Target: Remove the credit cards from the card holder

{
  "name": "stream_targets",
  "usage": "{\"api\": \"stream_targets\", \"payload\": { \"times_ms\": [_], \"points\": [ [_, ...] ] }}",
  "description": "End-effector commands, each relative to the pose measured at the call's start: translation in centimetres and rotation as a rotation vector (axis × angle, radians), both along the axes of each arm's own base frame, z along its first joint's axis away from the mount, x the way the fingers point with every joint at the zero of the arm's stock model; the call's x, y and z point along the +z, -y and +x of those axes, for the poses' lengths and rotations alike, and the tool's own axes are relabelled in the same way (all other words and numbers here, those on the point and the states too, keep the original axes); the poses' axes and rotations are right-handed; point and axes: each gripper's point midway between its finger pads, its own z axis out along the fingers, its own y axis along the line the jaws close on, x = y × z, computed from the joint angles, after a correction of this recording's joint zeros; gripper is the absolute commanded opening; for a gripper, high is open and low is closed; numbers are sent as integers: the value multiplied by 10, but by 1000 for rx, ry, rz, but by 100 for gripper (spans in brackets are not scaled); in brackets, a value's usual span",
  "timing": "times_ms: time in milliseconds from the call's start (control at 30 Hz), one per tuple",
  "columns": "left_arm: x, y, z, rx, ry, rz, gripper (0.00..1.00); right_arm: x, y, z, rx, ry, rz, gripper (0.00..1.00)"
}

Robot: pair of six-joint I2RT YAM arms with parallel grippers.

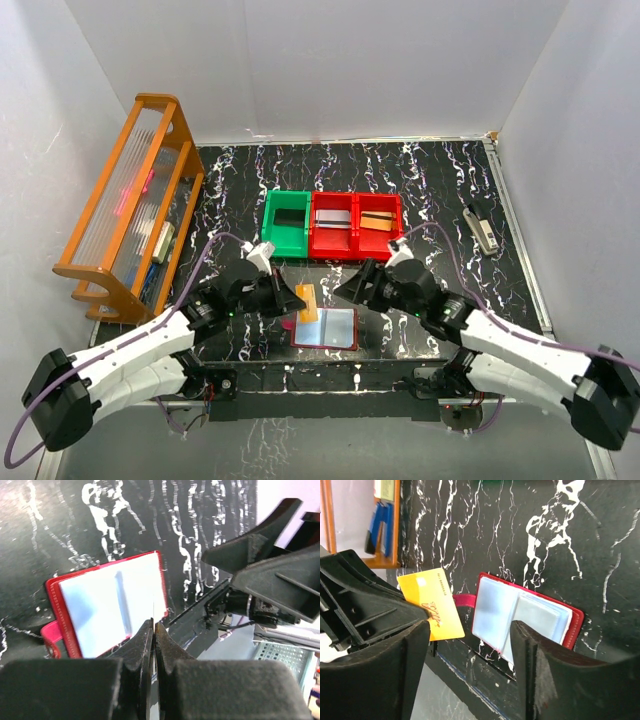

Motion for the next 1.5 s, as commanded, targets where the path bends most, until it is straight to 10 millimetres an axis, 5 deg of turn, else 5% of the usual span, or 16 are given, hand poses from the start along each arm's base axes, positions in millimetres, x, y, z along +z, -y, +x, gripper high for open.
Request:
{"api": "stream_targets", "payload": {
  "times_ms": [0, 200, 267, 567, 767, 1000, 1467],
  "points": [
    [49, 20, 1, -100, 159, -158, 0, 21, 22, 14, -104, 119, 67, 67],
    [81, 33, -5, -166, 230, -306, 0, 48, 27, 13, 10, 190, 192, 68],
    [88, 38, -8, -191, 227, -340, 0, 40, 28, 9, 67, 172, 238, 66],
    [103, 50, -12, -205, 172, -451, 0, 105, 9, -6, 326, 344, 404, 60],
    [109, 58, -16, -256, 160, -479, 0, 90, 5, -15, 358, 261, 477, 48],
    [109, 62, -17, -277, 149, -485, 0, 102, 1, -23, 418, 264, 544, 38],
    [112, 61, -17, -275, 157, -502, 0, 96, -1, -36, 485, 223, 571, 27]
  ]
}}
